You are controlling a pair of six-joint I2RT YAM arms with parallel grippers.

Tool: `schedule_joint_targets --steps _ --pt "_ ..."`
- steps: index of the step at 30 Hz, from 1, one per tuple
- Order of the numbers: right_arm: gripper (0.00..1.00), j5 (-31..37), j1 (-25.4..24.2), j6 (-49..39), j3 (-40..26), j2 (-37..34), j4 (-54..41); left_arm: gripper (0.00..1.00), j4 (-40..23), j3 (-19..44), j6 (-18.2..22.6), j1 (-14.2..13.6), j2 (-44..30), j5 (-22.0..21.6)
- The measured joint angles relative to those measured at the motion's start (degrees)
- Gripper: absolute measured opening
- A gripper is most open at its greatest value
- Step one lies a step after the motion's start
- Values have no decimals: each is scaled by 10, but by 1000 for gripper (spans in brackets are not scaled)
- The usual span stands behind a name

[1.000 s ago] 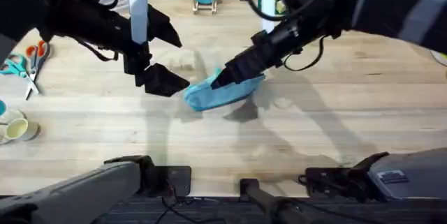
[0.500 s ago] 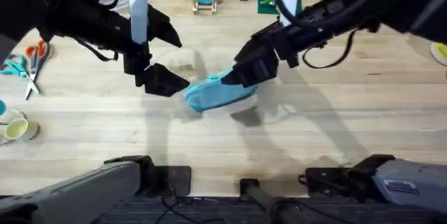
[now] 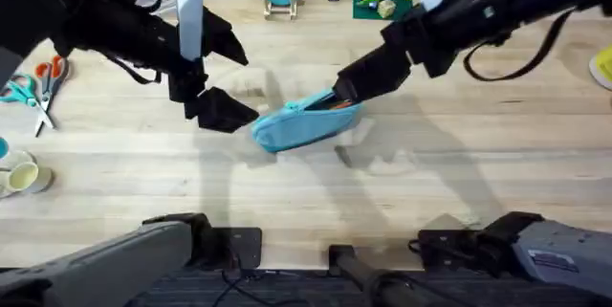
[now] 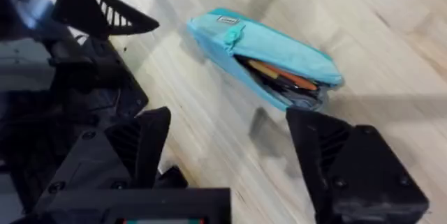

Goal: Unzip the bag, pick up the pens from the table one at a time and place them inside, then zip the bag closed.

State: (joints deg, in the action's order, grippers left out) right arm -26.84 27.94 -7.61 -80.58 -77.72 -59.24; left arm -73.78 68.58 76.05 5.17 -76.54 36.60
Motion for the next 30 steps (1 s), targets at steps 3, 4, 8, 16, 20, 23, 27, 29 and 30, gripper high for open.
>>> schedule_joint_targets --steps 3,4,8,16,20,23,27,29,30 --pt "996 19 0 10 -14 0 -9 995 0 0 0 1 0 0" --pt "996 24 0 13 -15 0 -12 995 0 0 1 4 0 1" --pt "996 36 0 21 -15 0 -25 995 -1 0 15 29 0 10" --pt "996 40 0 23 -15 0 -26 992 -30 0 127 133 0 81" --pt "996 42 0 30 -15 0 -27 993 -30 0 185 185 0 116" --pt "997 58 0 45 -18 0 -32 994 -30 0 217 213 0 134" --pt "996 85 0 58 -44 -6 -69 994 -30 0 241 236 0 147" --pt "996 102 0 60 -70 -21 -94 993 -30 0 247 241 0 149" --pt "996 110 1 62 -83 -29 -105 993 -30 0 249 242 0 149"
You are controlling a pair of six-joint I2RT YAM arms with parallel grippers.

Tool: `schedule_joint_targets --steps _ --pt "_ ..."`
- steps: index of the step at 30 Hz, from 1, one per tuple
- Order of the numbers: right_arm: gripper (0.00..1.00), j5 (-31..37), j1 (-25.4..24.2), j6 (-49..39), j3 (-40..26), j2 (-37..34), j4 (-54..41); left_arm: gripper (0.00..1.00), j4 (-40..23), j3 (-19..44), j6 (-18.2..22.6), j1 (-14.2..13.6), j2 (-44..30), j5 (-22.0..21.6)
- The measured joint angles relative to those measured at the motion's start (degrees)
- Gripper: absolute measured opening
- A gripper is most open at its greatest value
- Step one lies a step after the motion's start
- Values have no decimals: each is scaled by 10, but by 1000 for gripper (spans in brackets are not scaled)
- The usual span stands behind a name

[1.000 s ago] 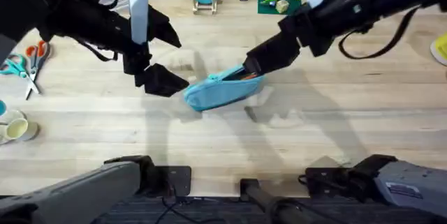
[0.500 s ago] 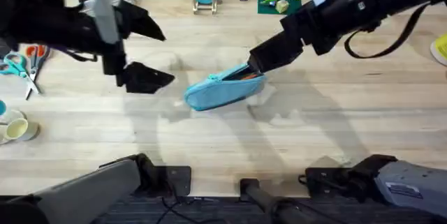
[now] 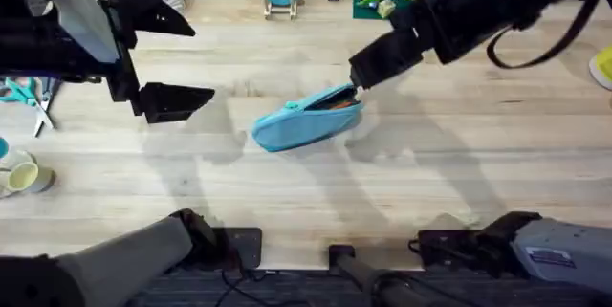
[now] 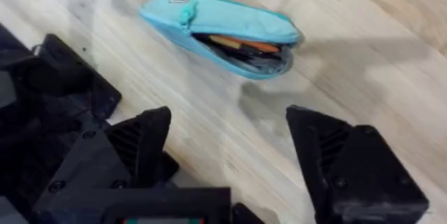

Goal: Unzip the bag, pick up the pens from the table one at a time and place them inside, then zip the bag closed.

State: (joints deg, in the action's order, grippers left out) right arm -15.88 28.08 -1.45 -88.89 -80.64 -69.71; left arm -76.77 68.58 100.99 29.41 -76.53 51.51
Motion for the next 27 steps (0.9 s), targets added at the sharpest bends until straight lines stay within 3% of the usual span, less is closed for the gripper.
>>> schedule_joint_targets --steps 12,27 --pt "996 33 68 0 -134 -129 -54 993 -19 0 8 0 0 4" --pt "997 35 160 0 -140 -180 13 993 -21 0 10 0 0 4"
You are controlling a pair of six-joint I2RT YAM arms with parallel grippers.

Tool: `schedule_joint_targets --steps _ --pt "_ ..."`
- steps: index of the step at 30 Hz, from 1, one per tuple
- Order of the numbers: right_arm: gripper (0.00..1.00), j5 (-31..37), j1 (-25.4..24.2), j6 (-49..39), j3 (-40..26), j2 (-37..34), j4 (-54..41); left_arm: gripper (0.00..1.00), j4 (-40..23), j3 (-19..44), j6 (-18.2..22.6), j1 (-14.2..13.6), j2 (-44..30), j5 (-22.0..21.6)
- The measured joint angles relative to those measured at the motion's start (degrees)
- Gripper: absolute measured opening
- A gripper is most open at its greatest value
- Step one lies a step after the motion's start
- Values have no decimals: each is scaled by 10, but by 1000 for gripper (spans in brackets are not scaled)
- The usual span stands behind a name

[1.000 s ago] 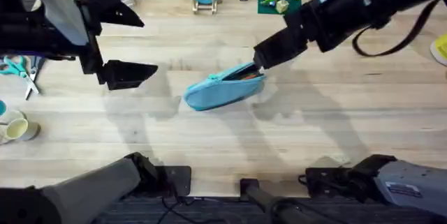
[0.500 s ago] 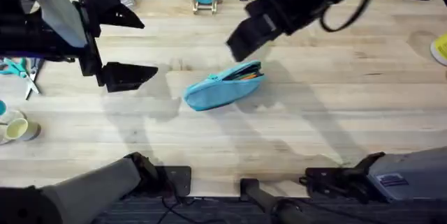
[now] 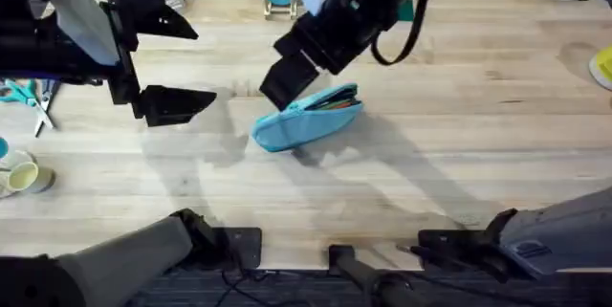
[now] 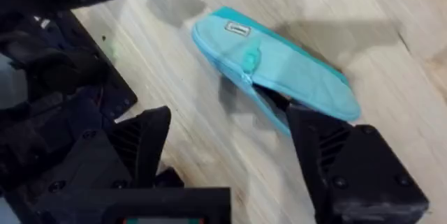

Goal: Unzip the bag, pick up the pens from the table one at a time and place them inside, then zip the bag closed.

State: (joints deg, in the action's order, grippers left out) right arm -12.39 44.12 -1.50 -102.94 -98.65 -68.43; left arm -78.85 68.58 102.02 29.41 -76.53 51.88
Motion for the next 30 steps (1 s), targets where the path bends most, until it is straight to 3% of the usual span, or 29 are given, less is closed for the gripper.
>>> schedule_joint_targets --steps 12,30 --pt "996 2 6 0 -2 -6 14 994 0 0 0 0 0 0" --pt "996 2 6 31 -2 -120 62 994 0 0 0 0 0 0"
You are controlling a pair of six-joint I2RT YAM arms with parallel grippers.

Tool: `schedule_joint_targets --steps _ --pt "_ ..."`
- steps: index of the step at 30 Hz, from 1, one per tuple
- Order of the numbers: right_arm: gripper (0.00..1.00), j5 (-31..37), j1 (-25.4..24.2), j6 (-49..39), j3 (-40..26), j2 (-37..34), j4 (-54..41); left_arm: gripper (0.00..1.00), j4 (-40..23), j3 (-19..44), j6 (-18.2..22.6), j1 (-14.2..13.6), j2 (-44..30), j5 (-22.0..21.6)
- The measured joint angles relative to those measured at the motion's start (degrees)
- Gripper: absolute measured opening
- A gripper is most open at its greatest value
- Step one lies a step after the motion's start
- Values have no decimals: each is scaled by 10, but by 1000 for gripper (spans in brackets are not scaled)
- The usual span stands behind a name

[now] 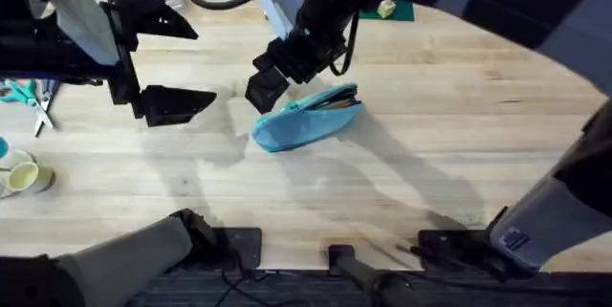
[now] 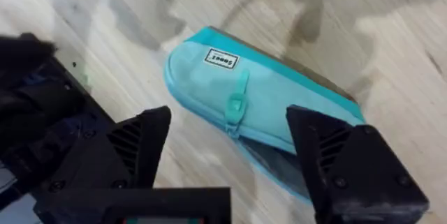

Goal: Unzip the bag, pick up the pens from the table one at a time and place them inside, then zip the bag closed.

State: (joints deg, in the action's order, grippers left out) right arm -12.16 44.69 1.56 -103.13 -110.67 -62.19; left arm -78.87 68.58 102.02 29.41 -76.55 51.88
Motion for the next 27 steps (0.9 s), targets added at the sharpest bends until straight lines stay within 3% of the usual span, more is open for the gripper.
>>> schedule_joint_targets --steps 18,27 --pt "928 38 -7 80 0 -36 -5 994 0 0 0 0 0 0" --pt "743 40 -7 93 0 -41 -20 992 0 0 0 0 0 0"
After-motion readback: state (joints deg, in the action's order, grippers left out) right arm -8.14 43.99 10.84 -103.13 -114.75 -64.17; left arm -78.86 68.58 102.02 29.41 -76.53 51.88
